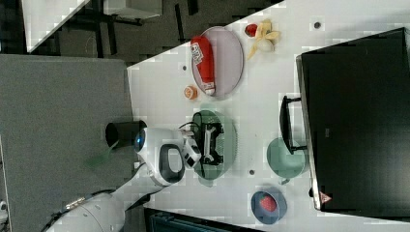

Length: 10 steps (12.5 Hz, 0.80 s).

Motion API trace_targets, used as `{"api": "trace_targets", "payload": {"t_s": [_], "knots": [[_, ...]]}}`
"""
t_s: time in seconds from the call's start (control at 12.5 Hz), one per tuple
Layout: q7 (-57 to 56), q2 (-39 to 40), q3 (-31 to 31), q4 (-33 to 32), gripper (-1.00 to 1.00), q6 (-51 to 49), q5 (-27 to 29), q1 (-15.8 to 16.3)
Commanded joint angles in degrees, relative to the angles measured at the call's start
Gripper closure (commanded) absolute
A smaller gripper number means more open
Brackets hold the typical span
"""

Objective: Drag strainer left to right.

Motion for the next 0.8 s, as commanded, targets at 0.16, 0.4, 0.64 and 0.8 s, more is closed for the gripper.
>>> {"api": "trace_targets", "payload": {"t_s": [0.16, 0.4, 0.64, 0.8], "knots": [[-12.0, -1.0, -3.9, 1.8, -1.0, 1.0, 0.6, -1.3], [-13.8, -1.0, -7.2, 1.8, -1.0, 1.0, 0.6, -1.4], [-15.5, -1.0, -9.5, 1.8, -1.0, 1.0, 0.6, -1.5], [-18.1, -1.0, -10.6, 1.8, -1.0, 1.1, 0.6, -1.5]]}}
